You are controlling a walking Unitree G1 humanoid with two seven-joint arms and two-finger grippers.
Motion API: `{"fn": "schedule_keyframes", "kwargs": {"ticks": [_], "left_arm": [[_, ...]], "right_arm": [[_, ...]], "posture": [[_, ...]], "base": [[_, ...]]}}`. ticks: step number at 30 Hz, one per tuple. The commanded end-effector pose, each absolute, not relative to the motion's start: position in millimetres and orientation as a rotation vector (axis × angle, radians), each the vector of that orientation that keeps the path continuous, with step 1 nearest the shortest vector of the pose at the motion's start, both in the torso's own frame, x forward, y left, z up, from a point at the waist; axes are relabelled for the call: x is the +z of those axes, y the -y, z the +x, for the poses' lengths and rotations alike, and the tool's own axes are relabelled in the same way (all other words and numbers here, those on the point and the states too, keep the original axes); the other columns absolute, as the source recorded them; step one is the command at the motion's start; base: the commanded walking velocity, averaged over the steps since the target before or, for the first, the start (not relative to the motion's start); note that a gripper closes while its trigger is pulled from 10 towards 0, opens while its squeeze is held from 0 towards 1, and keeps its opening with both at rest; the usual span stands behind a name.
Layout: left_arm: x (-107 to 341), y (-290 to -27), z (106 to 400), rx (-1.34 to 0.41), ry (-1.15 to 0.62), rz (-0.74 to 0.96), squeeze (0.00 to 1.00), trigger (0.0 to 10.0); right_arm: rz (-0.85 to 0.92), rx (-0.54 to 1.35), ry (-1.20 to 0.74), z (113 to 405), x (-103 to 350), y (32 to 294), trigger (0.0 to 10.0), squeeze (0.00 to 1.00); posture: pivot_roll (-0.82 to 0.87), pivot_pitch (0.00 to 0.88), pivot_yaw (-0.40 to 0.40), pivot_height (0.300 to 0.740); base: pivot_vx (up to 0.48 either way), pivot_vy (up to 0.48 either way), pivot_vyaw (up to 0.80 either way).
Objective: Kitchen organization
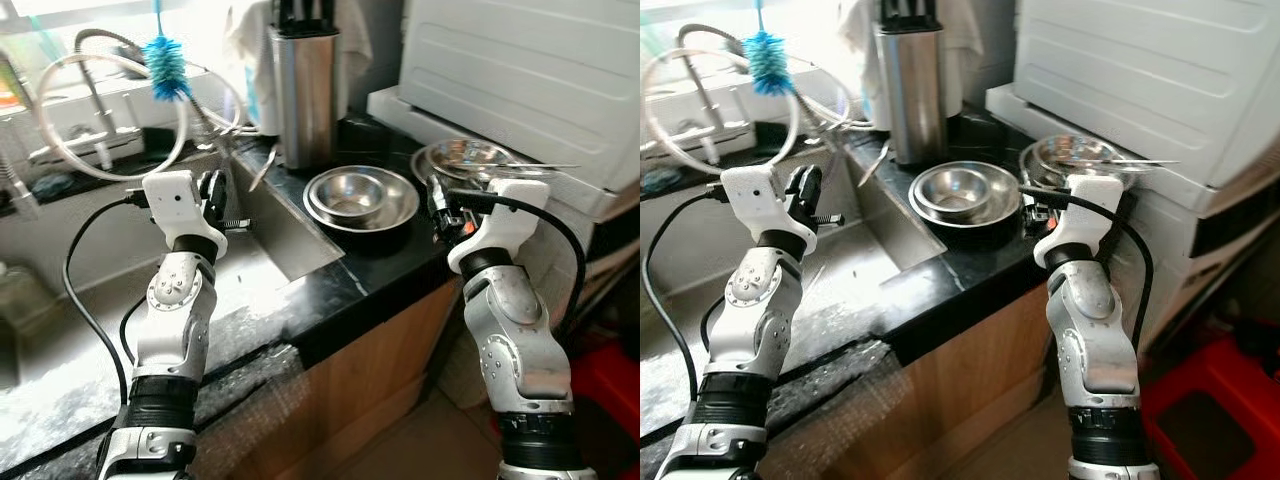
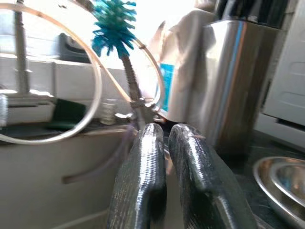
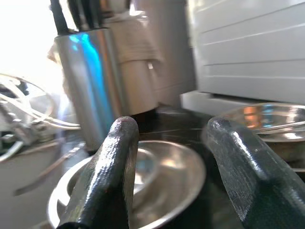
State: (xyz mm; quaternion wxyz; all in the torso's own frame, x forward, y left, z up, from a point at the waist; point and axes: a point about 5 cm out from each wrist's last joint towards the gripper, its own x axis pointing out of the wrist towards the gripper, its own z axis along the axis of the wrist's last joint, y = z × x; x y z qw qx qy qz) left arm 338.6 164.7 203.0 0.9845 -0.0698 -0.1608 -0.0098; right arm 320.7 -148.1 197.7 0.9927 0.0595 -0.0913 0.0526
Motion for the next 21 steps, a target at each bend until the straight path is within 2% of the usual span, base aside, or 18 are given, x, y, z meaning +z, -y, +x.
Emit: {"fn": "schedule_keyframes", "kwargs": {"ticks": [1,3,7,13,21], "left_arm": [[203.6,-163.1,339.5,-0.027,0.316,-0.116,0.00,10.0],[204.2,-162.0,339.5,-0.031,0.319,-0.114,0.00,10.0],[205.0,-161.8,339.9,-0.034,0.320,-0.112,0.00,10.0],[207.9,-157.9,340.1,-0.048,0.339,-0.113,0.00,10.0],[208.3,-157.6,339.1,-0.049,0.346,-0.114,0.00,10.0]], "right_arm": [[0.118,0.096,0.224,317.1,205.2,150.8,10.0,0.00],[0.101,0.096,0.240,316.3,206.6,151.1,10.0,0.00],[0.096,0.100,0.241,316.1,206.7,149.8,10.0,0.00],[0.098,0.099,0.239,316.1,206.4,150.1,10.0,0.00],[0.087,0.104,0.238,315.0,205.9,149.3,10.0,0.00]], "posture": [[-0.19,0.000,0.021,0.740],[-0.19,0.000,0.020,0.740],[-0.19,0.000,0.023,0.740],[-0.19,0.000,0.022,0.740],[-0.19,0.000,0.021,0.740]], "base": [[0.262,0.000,0.00],[0.274,0.000,0.00],[0.289,0.000,0.78],[0.187,0.000,0.00],[0.000,0.000,0.76]]}}
